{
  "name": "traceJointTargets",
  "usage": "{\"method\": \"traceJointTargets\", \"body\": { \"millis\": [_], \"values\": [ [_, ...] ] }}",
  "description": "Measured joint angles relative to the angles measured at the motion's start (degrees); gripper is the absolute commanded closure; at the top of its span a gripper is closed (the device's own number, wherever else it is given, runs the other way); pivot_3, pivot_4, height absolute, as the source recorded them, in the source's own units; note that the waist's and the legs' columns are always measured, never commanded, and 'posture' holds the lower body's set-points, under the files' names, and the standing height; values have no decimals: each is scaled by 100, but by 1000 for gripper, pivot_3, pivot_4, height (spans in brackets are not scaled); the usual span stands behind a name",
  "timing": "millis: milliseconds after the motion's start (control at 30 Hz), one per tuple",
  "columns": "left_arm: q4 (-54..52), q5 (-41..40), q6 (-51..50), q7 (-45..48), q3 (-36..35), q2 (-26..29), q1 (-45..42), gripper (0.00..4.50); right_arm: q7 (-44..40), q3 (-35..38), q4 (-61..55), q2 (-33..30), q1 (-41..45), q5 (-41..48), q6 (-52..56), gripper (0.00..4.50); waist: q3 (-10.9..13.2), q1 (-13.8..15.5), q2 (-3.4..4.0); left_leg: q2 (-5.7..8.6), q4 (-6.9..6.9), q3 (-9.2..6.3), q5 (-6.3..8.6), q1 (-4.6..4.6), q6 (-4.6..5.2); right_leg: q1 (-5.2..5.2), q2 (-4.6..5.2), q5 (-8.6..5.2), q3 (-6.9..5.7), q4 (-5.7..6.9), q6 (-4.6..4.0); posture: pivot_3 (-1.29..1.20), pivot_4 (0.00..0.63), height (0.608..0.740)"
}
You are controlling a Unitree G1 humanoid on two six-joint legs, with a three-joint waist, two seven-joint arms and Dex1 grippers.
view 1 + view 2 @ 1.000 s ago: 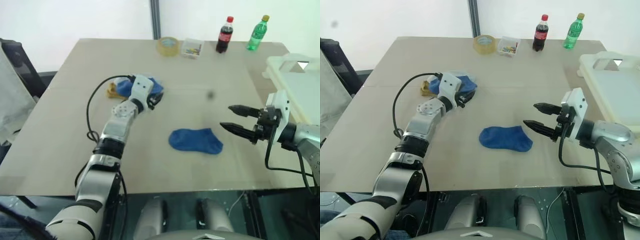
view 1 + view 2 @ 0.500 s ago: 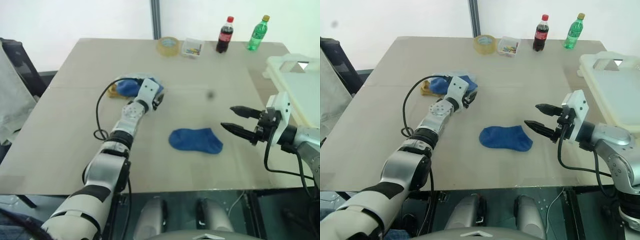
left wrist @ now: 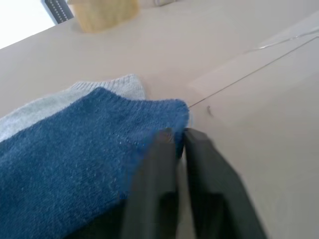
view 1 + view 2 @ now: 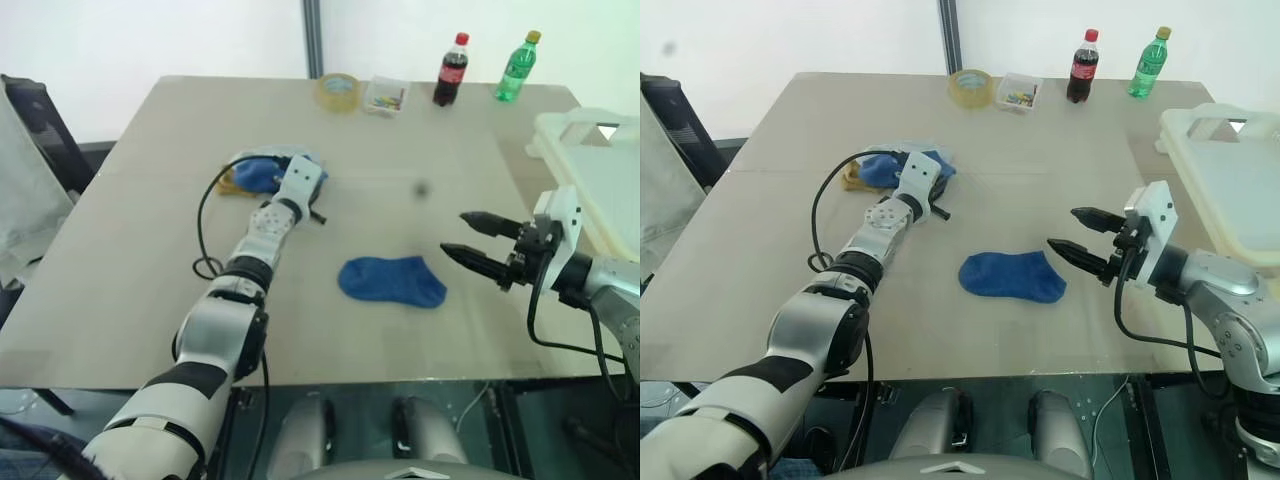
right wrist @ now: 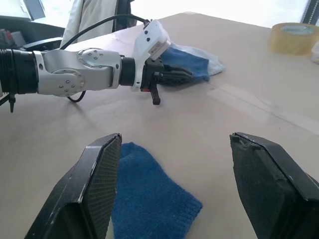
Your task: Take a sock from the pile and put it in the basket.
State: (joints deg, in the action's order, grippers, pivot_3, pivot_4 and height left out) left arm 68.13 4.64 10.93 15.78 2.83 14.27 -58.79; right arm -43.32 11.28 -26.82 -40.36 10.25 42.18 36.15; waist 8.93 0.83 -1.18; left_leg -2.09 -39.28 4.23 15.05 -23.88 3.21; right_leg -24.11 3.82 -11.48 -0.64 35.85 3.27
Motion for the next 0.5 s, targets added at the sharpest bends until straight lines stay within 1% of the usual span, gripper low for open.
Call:
{"method": "traceJointTargets", "body": {
  "millis": [500],
  "values": [
    [-67,21,89,109,-31,-98,-4,4456,117,9,-42,30,-22,-43,-74,914,0,8,0,0,0,2,0,0,0,0,0,0,0,0,0,0,150,740]
  ]
}}
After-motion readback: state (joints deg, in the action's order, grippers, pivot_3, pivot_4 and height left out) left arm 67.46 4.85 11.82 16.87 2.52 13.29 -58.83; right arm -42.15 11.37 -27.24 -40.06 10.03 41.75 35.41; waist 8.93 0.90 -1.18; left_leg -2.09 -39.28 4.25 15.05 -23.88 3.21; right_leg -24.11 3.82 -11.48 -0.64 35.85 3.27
